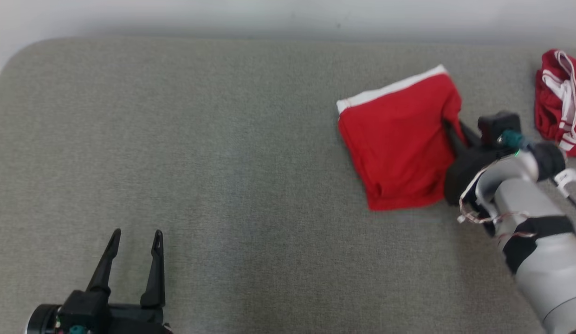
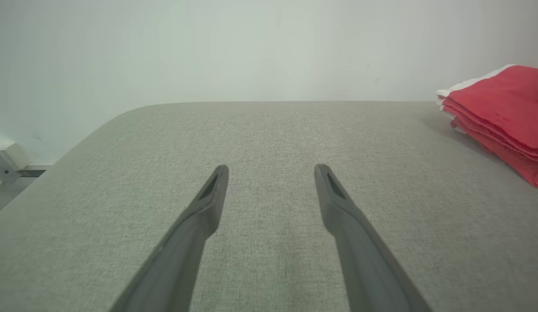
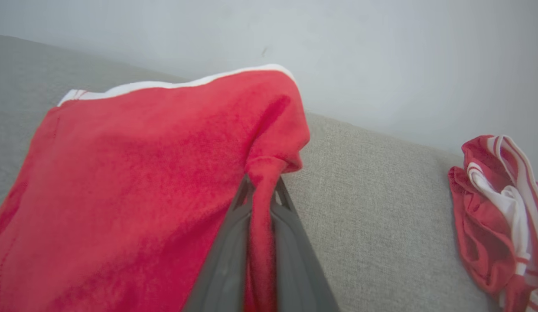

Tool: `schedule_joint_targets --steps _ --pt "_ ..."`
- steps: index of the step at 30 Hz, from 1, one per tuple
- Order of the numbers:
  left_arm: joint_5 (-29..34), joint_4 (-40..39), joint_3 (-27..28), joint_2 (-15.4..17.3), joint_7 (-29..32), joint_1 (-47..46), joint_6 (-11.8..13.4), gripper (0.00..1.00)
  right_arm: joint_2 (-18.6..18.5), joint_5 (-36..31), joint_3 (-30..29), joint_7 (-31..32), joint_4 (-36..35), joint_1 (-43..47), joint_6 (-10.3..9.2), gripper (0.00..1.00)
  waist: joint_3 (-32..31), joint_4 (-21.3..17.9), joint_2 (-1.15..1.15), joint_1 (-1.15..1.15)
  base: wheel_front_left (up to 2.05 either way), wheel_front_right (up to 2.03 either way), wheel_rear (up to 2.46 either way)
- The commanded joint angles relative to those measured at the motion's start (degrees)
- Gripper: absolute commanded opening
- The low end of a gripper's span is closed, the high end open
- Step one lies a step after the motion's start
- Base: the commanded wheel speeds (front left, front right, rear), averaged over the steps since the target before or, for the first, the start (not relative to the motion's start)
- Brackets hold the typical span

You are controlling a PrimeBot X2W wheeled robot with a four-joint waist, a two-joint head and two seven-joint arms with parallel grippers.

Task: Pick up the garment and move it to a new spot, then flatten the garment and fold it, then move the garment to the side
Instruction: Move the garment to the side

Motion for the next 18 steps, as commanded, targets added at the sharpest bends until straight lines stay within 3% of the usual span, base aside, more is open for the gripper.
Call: schedule_joint_targets --steps 1,11,18 --pt "-0.5 -0.5 -0.3 0.6 -0.1 -1.5 0.1 1.0 -1.6 0.7 1.2 0.6 -1.1 -1.9 -0.17 0.0 3.6 -2.2 0.0 -0.01 0.0 0.0 0.0" --pt "-0.8 -4.0 -2.0 4.1 -0.1 -5.7 0.1 1.0 -13.2 3.0 5.9 6.6 -10.5 -11.2 -0.17 0.0 13.1 -8.1 0.0 -0.01 0.0 0.0 0.0" --pt "-1.2 -6.3 -1.6 6.4 -0.1 -5.7 0.1 1.0 -21.2 5.4 5.7 11.0 -16.9 -13.4 -0.17 0.0 16.9 -11.8 0.0 -0.01 0.0 0.0 0.0"
